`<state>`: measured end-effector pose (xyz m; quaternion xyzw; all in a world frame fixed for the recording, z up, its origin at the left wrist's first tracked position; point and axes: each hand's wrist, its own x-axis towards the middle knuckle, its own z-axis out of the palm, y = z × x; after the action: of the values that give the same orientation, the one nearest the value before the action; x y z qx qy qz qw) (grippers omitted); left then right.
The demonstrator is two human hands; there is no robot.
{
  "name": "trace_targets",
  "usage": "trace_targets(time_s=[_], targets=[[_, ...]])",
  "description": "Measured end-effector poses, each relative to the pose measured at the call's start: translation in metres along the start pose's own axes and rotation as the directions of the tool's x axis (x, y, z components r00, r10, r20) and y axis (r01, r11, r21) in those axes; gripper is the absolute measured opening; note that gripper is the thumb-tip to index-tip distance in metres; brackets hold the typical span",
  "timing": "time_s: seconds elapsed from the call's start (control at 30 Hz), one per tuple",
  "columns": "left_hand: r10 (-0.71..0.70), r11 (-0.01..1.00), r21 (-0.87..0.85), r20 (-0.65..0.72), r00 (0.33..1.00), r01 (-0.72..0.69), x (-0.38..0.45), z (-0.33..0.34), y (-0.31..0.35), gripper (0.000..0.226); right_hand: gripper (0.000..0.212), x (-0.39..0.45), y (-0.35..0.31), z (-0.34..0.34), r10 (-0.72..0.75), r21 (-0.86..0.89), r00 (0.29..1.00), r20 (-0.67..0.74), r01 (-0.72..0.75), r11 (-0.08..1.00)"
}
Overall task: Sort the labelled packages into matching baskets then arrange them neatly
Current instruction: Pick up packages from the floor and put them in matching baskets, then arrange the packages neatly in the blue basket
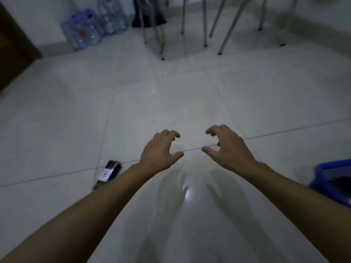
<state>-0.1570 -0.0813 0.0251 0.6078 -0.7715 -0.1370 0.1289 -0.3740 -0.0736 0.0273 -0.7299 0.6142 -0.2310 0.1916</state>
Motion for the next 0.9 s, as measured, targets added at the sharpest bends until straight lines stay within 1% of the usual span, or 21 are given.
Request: trace_targets(time_s=[0.13,0.2,0.27,0.37,0.43,0.47,0.57,0.63,0.67,0.73,0.8,0.9], targets=[[-0.201,0.980,-0.017,-0.038,0.979,0.200,-0.046,-0.007,-0.090,0.052,0.047,0.007,-0.051,0.065,-0.064,0.050,0.992,0.105,0.059,0.997],[-0.301,0.954,-0.015,-0.074,0.951,0.301,-0.068,-0.007,-0.129,0.054,0.047,0.005,-0.070,0.093,-0.076,0.059,0.985,0.152,0.067,0.996],[-0.416,0.909,-0.009,-0.111,0.903,0.417,-0.085,-0.005,-0.162,0.058,0.047,0.000,-0.084,0.117,-0.084,0.073,0.976,0.199,0.071,0.995],[-0.566,0.824,-0.017,-0.092,0.819,0.567,-0.101,0.007,-0.191,0.072,0.047,-0.009,-0.099,0.146,-0.089,0.086,0.961,0.261,0.068,0.994],[-0.608,0.794,-0.033,-0.048,0.792,0.608,-0.105,0.019,-0.197,0.078,0.048,-0.012,-0.102,0.159,-0.077,0.089,0.955,0.288,0.053,0.995],[-0.618,0.786,-0.044,-0.043,0.785,0.617,-0.106,0.027,-0.198,0.077,0.048,-0.013,-0.102,0.164,-0.071,0.097,0.954,0.293,0.044,0.994],[-0.641,0.767,-0.085,-0.106,0.760,0.636,-0.114,0.043,-0.193,0.062,0.046,-0.015,-0.099,0.171,-0.055,0.109,0.958,0.282,0.025,0.994],[-0.623,0.783,-0.133,-0.165,0.765,0.608,-0.120,0.049,-0.188,0.054,0.045,-0.015,-0.093,0.170,-0.065,0.093,0.963,0.260,0.042,0.995],[-0.595,0.803,-0.159,-0.184,0.782,0.574,-0.123,0.051,-0.184,0.053,0.043,-0.014,-0.089,0.168,-0.071,0.084,0.969,0.237,0.052,0.995],[-0.514,0.855,-0.190,-0.186,0.837,0.483,-0.130,0.058,-0.176,0.057,0.040,-0.010,-0.081,0.161,-0.073,0.076,0.982,0.172,0.061,0.995],[-0.413,0.904,-0.193,-0.152,0.898,0.383,-0.133,0.066,-0.163,0.060,0.039,-0.005,-0.072,0.151,-0.071,0.074,0.990,0.124,0.062,0.995],[-0.277,0.944,-0.214,-0.107,0.955,0.250,-0.125,0.077,-0.135,0.057,0.038,0.008,-0.056,0.125,-0.072,0.016,0.995,0.076,0.071,0.997]])
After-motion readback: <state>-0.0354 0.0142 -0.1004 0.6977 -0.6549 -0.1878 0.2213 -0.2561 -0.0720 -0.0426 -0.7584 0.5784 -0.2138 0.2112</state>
